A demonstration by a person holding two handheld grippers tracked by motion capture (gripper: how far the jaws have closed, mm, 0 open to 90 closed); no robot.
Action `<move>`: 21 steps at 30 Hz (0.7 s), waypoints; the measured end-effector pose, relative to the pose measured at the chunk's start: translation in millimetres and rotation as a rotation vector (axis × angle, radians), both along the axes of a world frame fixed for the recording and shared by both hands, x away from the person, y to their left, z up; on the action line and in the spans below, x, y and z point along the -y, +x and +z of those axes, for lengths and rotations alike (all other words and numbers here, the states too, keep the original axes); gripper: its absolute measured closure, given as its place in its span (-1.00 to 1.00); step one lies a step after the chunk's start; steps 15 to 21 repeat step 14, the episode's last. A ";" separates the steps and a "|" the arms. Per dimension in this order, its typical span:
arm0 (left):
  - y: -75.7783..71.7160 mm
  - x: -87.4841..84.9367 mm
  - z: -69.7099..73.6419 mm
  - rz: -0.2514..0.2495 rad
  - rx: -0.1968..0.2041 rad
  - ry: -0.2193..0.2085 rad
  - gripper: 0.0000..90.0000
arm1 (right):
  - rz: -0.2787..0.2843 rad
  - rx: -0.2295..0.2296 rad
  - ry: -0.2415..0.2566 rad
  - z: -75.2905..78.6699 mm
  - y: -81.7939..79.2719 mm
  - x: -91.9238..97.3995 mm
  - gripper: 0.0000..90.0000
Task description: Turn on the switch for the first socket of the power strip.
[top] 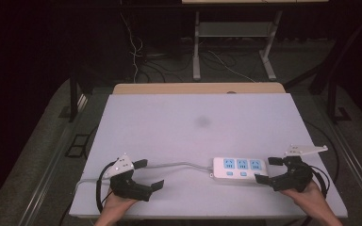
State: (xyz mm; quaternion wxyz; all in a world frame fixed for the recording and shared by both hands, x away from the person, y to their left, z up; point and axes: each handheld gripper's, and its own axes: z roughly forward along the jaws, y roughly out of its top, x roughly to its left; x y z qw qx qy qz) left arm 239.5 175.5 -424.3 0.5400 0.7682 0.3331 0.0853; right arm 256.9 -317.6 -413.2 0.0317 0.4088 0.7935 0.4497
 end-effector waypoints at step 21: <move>0.0 0.0 0.3 0.000 0.002 0.003 -1.00 | -0.029 0.001 0.018 -17.5 -16.1 1.3 -1.00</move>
